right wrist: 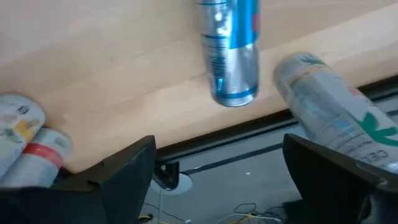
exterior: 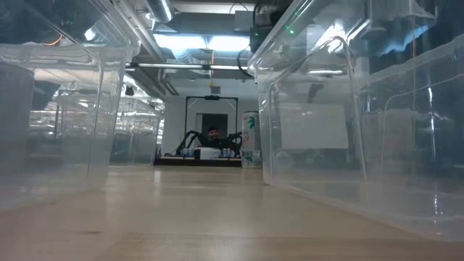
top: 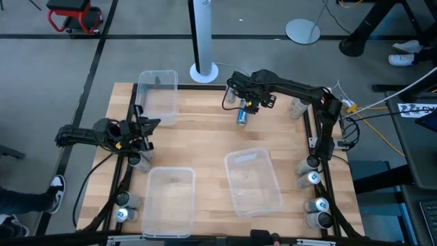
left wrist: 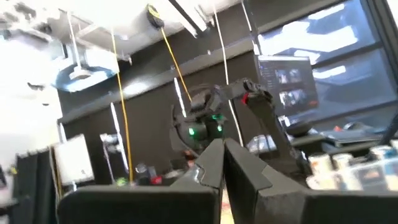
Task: Sort soda cans
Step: Put the top blue soda can into the bottom right transparent bin
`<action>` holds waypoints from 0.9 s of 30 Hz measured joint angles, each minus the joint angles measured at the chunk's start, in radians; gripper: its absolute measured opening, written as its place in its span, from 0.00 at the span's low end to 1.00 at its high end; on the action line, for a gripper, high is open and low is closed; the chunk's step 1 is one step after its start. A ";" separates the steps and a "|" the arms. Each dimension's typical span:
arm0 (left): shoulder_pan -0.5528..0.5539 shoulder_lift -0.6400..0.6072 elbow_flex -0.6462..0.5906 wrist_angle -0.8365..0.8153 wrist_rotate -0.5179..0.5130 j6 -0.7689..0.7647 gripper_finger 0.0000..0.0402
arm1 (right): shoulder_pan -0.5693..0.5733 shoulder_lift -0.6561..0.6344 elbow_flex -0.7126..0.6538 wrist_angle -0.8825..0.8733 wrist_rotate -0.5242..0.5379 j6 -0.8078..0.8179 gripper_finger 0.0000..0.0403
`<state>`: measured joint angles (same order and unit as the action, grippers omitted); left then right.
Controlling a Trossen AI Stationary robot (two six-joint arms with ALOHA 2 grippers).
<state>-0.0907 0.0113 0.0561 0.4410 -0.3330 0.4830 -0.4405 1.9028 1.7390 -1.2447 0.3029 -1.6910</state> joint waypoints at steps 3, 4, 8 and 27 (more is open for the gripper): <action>0.000 0.000 0.000 0.021 0.000 0.051 0.01 | 0.001 -0.001 0.000 0.004 -0.002 0.001 0.87; 0.000 0.000 0.000 0.023 0.000 0.070 0.01 | 0.001 -0.001 0.000 0.007 -0.007 -0.004 0.87; 0.000 0.000 0.000 0.009 0.000 0.127 0.01 | 0.001 -0.003 -0.047 0.095 -0.037 -0.066 0.87; 0.000 0.000 0.000 -0.034 0.000 0.146 0.01 | 0.000 -0.002 -0.339 0.429 -0.087 -0.140 0.87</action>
<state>-0.0908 0.0109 0.0563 0.4075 -0.3332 0.6287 -0.4408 1.9007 1.3997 -0.8153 0.2157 -1.8315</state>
